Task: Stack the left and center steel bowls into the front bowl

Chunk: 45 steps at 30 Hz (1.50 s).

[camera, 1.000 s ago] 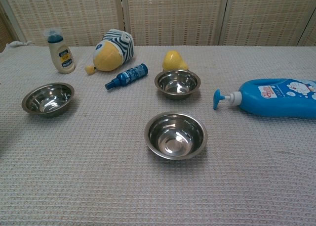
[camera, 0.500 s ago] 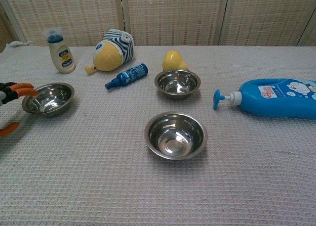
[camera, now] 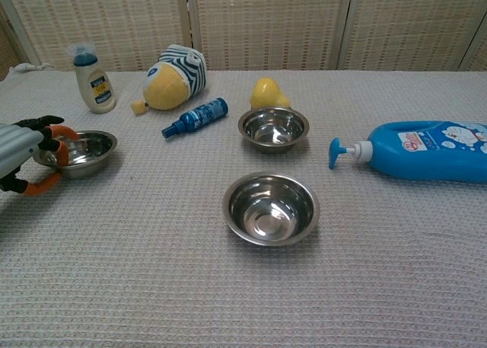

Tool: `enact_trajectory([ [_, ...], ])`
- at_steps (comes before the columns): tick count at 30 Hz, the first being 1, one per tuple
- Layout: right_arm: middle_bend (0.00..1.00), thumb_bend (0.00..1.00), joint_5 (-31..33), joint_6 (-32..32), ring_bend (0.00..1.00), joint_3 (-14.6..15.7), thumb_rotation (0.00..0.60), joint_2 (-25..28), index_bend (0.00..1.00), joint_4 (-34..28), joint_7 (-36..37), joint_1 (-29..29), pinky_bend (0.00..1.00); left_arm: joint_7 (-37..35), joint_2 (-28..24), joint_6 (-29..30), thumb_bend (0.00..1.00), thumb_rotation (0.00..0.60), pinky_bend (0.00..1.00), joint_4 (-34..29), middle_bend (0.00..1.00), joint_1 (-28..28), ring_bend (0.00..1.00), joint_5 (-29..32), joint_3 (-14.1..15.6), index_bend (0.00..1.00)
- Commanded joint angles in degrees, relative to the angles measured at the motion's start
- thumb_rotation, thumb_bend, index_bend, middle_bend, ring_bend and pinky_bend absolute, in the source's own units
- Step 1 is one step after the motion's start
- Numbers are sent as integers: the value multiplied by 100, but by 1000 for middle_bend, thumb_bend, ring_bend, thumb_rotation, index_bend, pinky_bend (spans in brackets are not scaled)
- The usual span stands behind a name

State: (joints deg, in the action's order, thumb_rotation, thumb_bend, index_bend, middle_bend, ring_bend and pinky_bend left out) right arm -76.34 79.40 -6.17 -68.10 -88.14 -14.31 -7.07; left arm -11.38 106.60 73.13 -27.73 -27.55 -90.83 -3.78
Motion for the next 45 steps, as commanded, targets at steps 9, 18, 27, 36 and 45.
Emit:
enact_trajectory([
  [9, 0, 86, -313, 182, 0, 119, 600, 160, 0, -267, 213, 84, 0, 418, -51, 1590, 645, 600, 133, -1325, 191, -85, 15, -561, 211, 777],
  [18, 0, 86, -585, 435, 0, 185, 600, 372, 0, -457, 551, 212, 0, 1778, -284, 1040, 647, 600, 142, -3653, 221, -627, 41, -1068, 348, 768],
  [27, 0, 87, -673, 716, 0, 161, 600, 510, 0, -614, 676, 354, 0, 2382, 101, 213, 650, 600, 154, -4142, 231, -1235, 49, -1108, 99, 757],
  [36, 0, 86, -695, 655, 0, 157, 600, 553, 0, -603, 746, 337, 0, 2574, 426, -124, 649, 600, 154, -3479, 233, -1326, 50, -847, 37, 741],
  [45, 0, 86, -597, 474, 0, 121, 600, 488, 0, -533, 674, 252, 0, 2736, 78, -952, 422, 600, 99, -4086, 65, -1248, 0, -246, 177, 21],
])
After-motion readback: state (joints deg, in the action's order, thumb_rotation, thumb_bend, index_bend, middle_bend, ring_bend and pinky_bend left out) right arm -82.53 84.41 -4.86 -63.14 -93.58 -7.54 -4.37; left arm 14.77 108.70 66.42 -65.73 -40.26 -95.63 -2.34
